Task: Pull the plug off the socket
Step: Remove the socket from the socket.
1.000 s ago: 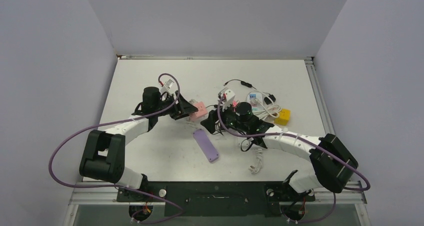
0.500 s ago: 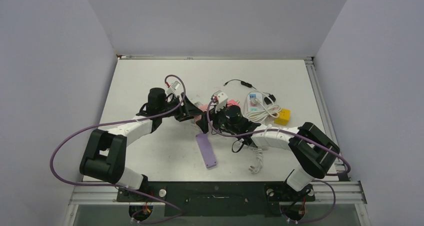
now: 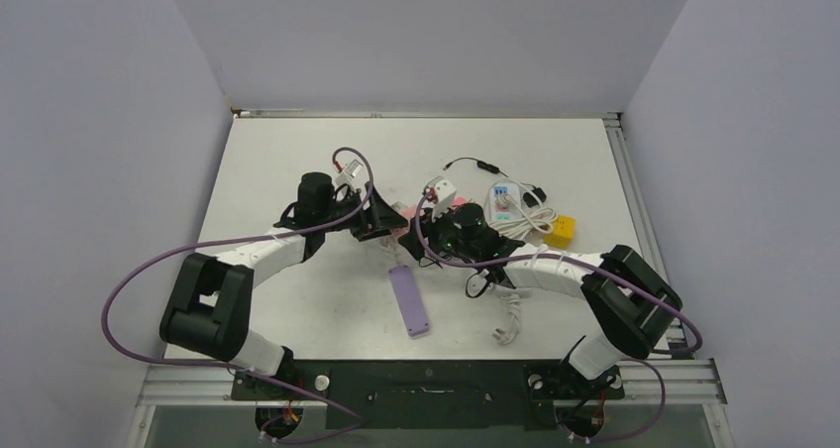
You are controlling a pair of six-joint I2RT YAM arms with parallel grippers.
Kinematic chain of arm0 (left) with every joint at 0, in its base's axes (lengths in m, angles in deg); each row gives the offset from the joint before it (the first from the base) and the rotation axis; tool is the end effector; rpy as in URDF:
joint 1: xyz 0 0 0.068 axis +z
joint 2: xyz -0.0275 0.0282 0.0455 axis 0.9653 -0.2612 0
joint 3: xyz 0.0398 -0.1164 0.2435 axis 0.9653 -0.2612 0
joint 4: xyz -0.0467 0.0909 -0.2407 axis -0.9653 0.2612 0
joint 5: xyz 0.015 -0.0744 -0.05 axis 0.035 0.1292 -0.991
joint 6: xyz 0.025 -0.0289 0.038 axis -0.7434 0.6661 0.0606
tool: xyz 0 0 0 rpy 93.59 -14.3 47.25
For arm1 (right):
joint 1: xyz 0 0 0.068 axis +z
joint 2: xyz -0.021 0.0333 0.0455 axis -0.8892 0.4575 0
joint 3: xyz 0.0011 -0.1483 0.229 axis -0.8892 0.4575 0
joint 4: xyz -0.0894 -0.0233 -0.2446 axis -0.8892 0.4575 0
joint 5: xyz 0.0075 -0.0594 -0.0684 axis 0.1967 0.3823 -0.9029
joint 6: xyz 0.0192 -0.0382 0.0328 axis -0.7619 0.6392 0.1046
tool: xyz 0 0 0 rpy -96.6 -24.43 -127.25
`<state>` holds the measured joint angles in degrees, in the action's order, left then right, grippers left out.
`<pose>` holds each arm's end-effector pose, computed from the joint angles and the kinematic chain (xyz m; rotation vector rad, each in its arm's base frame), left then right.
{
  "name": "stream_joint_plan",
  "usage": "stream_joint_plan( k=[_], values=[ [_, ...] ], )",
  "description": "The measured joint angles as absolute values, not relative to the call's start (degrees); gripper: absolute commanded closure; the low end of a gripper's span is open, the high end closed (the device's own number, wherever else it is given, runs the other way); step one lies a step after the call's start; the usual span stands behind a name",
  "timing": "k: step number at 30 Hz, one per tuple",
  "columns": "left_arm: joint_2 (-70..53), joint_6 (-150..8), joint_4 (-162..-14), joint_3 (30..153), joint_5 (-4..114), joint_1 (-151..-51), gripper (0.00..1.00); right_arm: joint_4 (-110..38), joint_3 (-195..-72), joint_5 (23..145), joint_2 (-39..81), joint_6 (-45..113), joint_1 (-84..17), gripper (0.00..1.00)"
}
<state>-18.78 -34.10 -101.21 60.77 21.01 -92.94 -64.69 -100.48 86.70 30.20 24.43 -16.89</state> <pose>0.2842 -0.1178 0.1996 -0.0970 2.2725 -1.4286 0.2276 0.2443 0.2005 -0.6439 1.9077 0.8939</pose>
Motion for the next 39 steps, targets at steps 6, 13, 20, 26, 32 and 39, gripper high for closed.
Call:
stream_joint_plan(
  k=[6,13,20,26,32,39],
  values=[
    [-11.6,-41.0,-93.6,63.4,23.2,-93.0,0.19,-54.6,-100.4,97.3,24.0,26.5,-23.9,0.79],
    [-1.4,-49.0,-90.9,65.2,23.7,-92.8,0.21,-43.4,-100.6,115.3,18.6,27.4,-29.8,0.79],
    [1.2,-52.8,-91.6,65.2,13.1,-92.3,0.29,-34.5,-102.6,130.3,12.7,29.0,-29.7,0.79],
    [4.6,-56.2,-89.9,65.2,5.0,-92.3,0.33,-31.9,-105.1,135.9,11.5,30.3,-30.6,0.83],
    [7.7,-59.6,-85.5,64.7,1.1,-92.3,0.41,-32.2,-105.3,138.9,11.6,30.1,-31.1,0.84],
    [7.3,-65.4,-77.1,64.5,2.3,-92.5,0.49,-34.0,-105.7,142.2,11.6,29.3,-31.3,0.84]
  ],
)
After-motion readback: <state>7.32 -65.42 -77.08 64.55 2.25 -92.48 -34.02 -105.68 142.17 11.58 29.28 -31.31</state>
